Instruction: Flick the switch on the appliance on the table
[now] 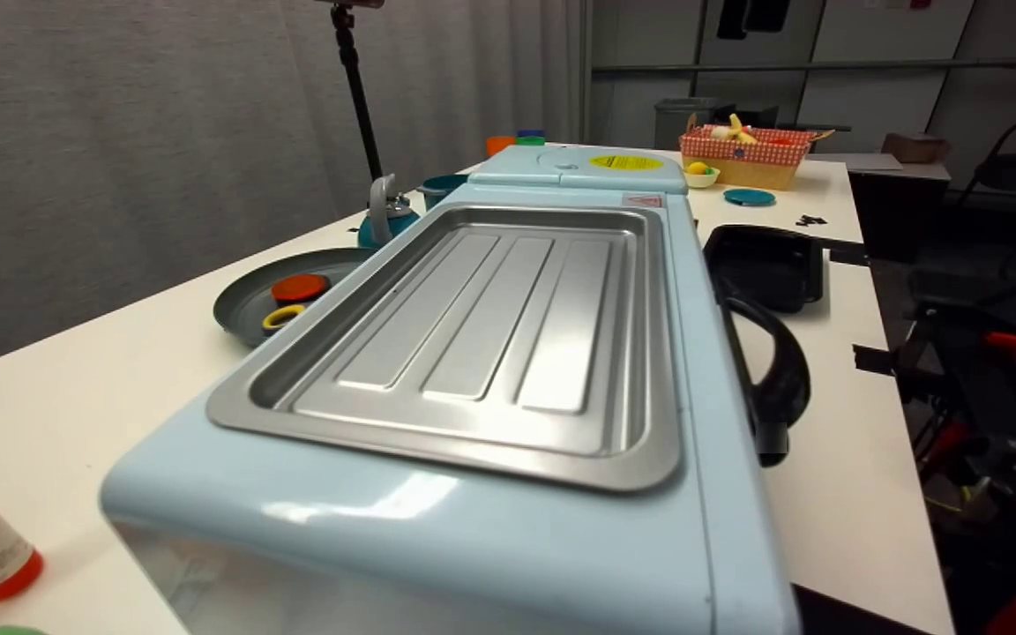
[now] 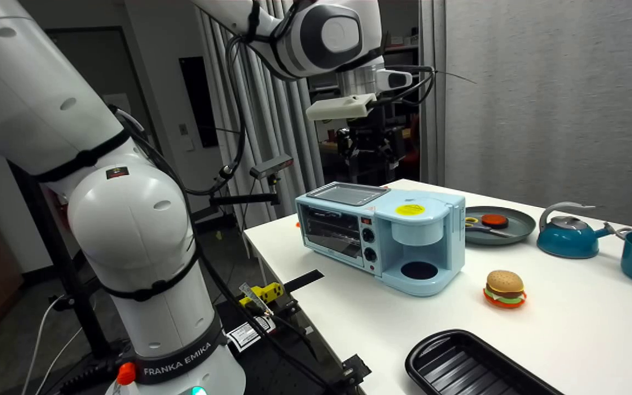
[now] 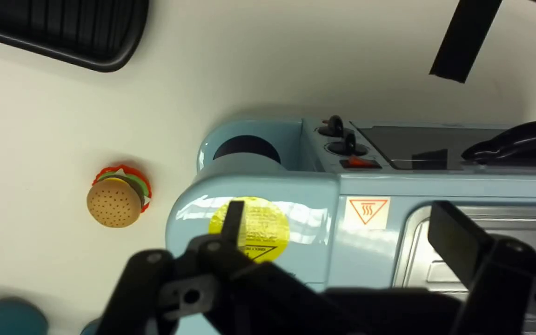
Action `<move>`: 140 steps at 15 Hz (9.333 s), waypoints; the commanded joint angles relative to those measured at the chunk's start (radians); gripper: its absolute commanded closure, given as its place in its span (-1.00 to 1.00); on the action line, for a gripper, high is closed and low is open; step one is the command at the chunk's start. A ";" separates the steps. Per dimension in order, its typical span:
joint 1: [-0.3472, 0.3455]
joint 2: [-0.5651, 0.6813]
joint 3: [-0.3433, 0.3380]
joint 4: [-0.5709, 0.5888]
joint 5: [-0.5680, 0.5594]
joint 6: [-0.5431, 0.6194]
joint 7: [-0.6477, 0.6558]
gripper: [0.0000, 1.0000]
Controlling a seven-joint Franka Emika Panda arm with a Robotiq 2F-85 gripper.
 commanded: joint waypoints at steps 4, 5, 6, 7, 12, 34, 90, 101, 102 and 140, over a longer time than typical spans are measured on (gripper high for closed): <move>-0.014 0.059 -0.019 0.027 0.009 0.002 -0.036 -1.00; -0.016 0.075 -0.023 0.032 0.011 0.000 -0.042 -1.00; -0.016 0.093 -0.027 0.036 0.014 -0.001 -0.048 -1.00; -0.016 0.110 -0.030 0.039 0.019 0.001 -0.053 -1.00; -0.009 0.180 -0.022 0.042 0.046 -0.009 -0.051 -1.00; 0.000 0.195 0.084 -0.082 0.061 0.102 0.112 0.47; -0.011 0.311 0.098 0.000 0.008 0.231 0.210 1.00; -0.021 0.339 0.090 0.045 -0.028 0.229 0.204 1.00; -0.022 0.335 0.088 0.047 -0.038 0.225 0.207 1.00; 0.125 -0.305 0.185 -0.198 0.041 0.070 0.274 -0.88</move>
